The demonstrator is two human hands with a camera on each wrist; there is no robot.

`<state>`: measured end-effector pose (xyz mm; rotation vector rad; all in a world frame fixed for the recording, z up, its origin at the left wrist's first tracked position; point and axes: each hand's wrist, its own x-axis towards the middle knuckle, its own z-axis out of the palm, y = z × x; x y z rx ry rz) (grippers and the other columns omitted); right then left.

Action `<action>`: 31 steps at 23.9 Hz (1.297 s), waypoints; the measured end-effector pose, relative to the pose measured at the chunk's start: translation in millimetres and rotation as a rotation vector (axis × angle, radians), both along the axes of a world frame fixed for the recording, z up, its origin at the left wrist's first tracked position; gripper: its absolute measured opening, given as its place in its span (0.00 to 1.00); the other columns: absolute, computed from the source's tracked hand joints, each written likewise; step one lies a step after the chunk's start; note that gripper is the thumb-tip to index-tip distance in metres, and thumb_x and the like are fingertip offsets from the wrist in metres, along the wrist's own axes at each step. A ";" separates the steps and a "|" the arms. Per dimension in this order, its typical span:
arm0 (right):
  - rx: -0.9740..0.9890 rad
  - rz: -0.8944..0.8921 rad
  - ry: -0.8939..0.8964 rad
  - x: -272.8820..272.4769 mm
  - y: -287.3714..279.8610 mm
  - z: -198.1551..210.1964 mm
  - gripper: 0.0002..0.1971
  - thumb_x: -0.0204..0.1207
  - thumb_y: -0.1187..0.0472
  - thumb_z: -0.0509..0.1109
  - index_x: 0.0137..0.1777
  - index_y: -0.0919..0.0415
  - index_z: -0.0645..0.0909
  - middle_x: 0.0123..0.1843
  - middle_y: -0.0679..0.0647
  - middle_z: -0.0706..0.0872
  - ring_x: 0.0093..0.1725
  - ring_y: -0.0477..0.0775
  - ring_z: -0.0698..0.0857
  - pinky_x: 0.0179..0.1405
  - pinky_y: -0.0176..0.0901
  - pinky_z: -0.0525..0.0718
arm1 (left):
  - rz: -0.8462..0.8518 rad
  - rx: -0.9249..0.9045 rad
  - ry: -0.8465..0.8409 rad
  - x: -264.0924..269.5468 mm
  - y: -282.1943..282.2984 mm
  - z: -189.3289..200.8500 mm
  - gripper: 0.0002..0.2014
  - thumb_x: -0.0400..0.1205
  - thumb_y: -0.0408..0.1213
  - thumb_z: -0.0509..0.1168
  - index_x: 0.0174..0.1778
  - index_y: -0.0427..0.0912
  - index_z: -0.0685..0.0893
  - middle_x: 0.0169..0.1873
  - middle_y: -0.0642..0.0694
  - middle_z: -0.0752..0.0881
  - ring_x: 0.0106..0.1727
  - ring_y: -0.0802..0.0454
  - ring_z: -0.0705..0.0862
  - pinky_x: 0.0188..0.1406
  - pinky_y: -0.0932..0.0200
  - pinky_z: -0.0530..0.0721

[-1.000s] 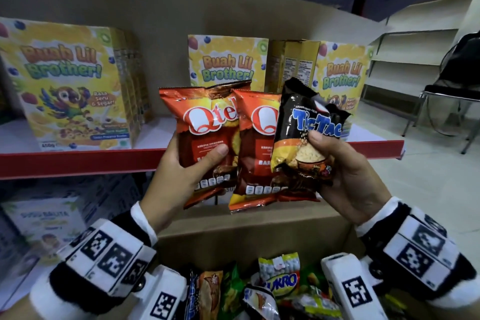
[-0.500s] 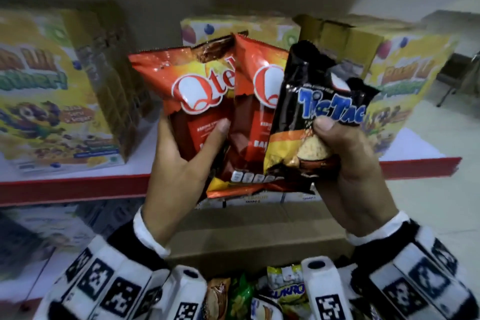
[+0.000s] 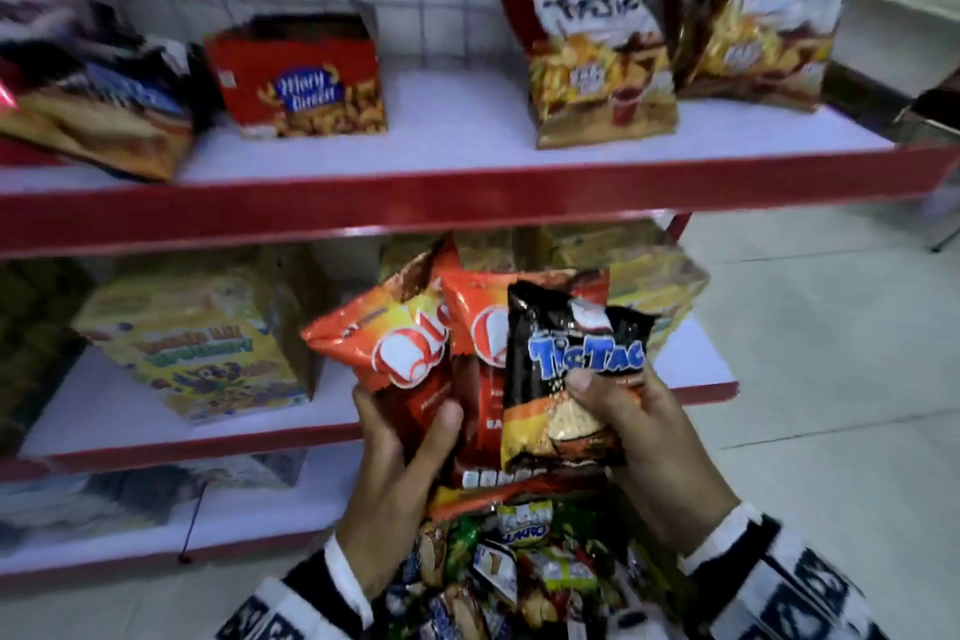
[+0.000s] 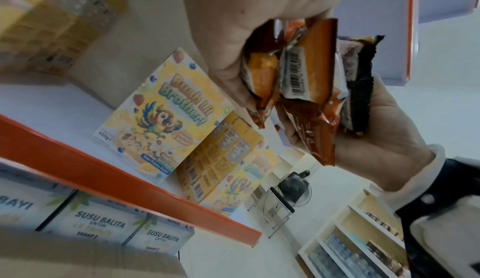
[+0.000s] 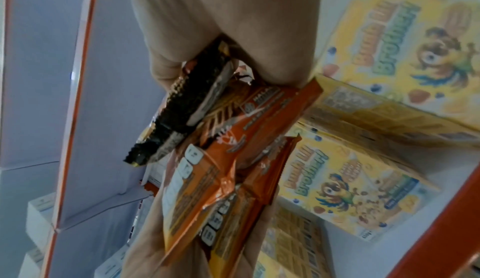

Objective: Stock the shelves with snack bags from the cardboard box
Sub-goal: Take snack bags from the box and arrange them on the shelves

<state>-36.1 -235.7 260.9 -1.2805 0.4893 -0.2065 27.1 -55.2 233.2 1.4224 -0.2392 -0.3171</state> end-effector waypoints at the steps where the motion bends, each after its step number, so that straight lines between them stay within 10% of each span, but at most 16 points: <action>1: -0.025 0.007 0.011 -7.7 -2.2 23.3 0.52 0.42 0.32 0.84 0.70 0.51 0.76 0.65 0.56 0.85 0.64 0.60 0.83 0.68 0.63 0.77 | -0.044 0.013 0.053 -7.1 3.8 22.2 0.60 0.54 0.73 0.74 0.79 0.70 0.49 0.80 0.61 0.63 0.80 0.61 0.63 0.80 0.49 0.65; 4: -0.100 0.076 -0.013 -22.2 -6.8 90.9 0.34 0.45 0.33 0.83 0.54 0.40 0.84 0.50 0.46 0.91 0.50 0.50 0.89 0.54 0.50 0.83 | -0.163 -0.012 0.046 -21.6 6.8 81.0 0.44 0.58 0.68 0.76 0.68 0.77 0.63 0.68 0.70 0.77 0.71 0.69 0.74 0.70 0.64 0.75; 7: -0.085 0.173 -0.028 -30.4 -14.4 169.0 0.36 0.44 0.37 0.83 0.57 0.43 0.84 0.55 0.50 0.91 0.54 0.53 0.90 0.53 0.49 0.84 | -0.168 -0.062 0.170 -33.1 6.4 152.9 0.38 0.55 0.63 0.81 0.58 0.84 0.70 0.65 0.68 0.82 0.68 0.62 0.80 0.71 0.50 0.75; 11: -0.070 0.195 -0.076 -33.3 -16.6 267.1 0.30 0.52 0.49 0.81 0.58 0.55 0.84 0.49 0.55 0.92 0.45 0.53 0.91 0.37 0.39 0.85 | -0.228 -0.087 0.097 -30.3 8.4 253.1 0.42 0.54 0.65 0.78 0.61 0.81 0.63 0.57 0.78 0.81 0.59 0.77 0.80 0.50 0.74 0.82; 17: -0.175 0.190 -0.216 -30.3 -8.9 398.2 0.19 0.52 0.45 0.78 0.45 0.45 0.87 0.41 0.52 0.91 0.38 0.51 0.90 0.33 0.38 0.84 | -0.309 -0.163 -0.091 -18.7 16.8 382.6 0.49 0.52 0.68 0.78 0.66 0.70 0.61 0.58 0.74 0.83 0.59 0.73 0.82 0.48 0.74 0.83; 23: -0.312 0.120 -0.331 -24.6 13.1 480.6 0.25 0.57 0.42 0.77 0.55 0.47 0.85 0.51 0.53 0.91 0.48 0.54 0.90 0.50 0.51 0.85 | -0.328 -0.186 -0.255 3.7 24.9 462.7 0.51 0.52 0.68 0.78 0.70 0.65 0.63 0.62 0.67 0.83 0.63 0.66 0.82 0.55 0.68 0.83; 28: -0.250 0.063 -0.418 -13.5 39.1 515.5 0.20 0.63 0.50 0.77 0.56 0.53 0.83 0.48 0.56 0.92 0.45 0.58 0.91 0.39 0.46 0.88 | -0.365 -0.164 -0.296 30.3 34.5 505.5 0.56 0.44 0.70 0.78 0.68 0.63 0.61 0.61 0.59 0.85 0.60 0.56 0.86 0.58 0.55 0.86; 31: -0.233 0.048 -0.427 -5.3 49.3 526.3 0.25 0.66 0.48 0.78 0.61 0.56 0.81 0.52 0.59 0.91 0.49 0.58 0.91 0.45 0.47 0.88 | -0.374 -0.177 -0.230 41.4 31.9 513.2 0.58 0.42 0.63 0.82 0.68 0.61 0.61 0.58 0.54 0.85 0.53 0.55 0.89 0.44 0.59 0.89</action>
